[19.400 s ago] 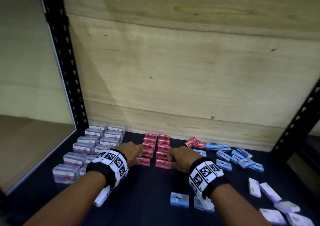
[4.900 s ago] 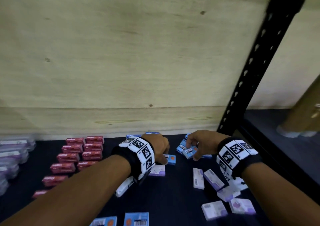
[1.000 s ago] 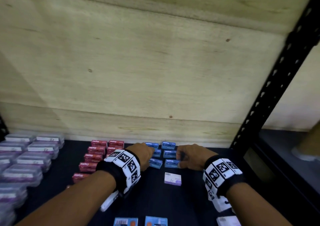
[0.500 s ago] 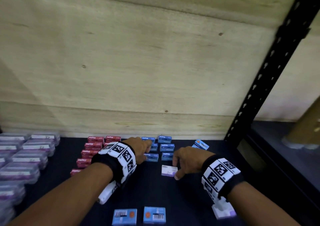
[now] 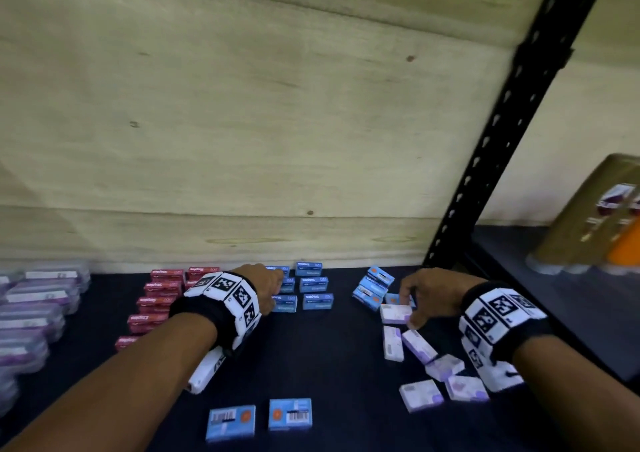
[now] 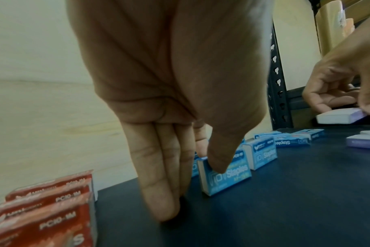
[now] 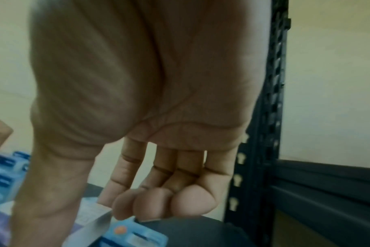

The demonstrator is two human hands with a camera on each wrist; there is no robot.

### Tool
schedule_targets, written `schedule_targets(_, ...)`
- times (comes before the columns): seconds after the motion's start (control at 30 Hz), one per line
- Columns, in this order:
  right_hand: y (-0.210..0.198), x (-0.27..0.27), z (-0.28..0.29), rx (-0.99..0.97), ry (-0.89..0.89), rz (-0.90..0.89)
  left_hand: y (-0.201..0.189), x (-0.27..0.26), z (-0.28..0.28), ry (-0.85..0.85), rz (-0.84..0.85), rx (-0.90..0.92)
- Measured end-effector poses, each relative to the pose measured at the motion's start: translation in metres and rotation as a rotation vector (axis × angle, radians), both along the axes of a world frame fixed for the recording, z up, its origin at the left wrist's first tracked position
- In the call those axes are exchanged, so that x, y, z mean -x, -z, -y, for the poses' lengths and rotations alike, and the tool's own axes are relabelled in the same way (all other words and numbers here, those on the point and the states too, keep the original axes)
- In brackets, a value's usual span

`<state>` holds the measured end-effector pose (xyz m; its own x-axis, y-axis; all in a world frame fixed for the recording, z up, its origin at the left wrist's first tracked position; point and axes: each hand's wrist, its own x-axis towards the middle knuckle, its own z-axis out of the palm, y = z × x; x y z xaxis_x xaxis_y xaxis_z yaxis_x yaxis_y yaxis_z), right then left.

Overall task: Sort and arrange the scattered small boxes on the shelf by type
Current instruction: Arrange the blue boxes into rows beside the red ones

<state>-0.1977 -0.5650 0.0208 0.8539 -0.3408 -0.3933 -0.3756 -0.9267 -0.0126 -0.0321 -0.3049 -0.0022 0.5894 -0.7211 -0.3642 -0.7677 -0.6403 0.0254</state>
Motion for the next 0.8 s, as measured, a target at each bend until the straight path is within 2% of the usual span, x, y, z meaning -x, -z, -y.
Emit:
schedule_targets(0.2,0.002,0.038,0.027,0.055,0.150,-0.033,0.000,0.004,0.002,0.019,0.003,-0.027)
schedule_targets(0.4,0.014,0.053,0.032,0.104,0.250,-0.116,0.001,0.006,0.000,-0.001,0.012,-0.034)
schedule_targets(0.6,0.016,0.045,0.029,0.121,0.250,-0.129,0.004,0.009,0.000,-0.072,0.011,-0.024)
schedule_targets(0.73,0.009,0.028,0.027,0.120,0.163,0.016,0.007,0.008,-0.004,-0.076,0.034,-0.019)
schedule_targets(0.8,0.010,0.014,0.027,0.095,0.114,0.072,-0.001,0.013,-0.002,-0.059,0.122,-0.026)
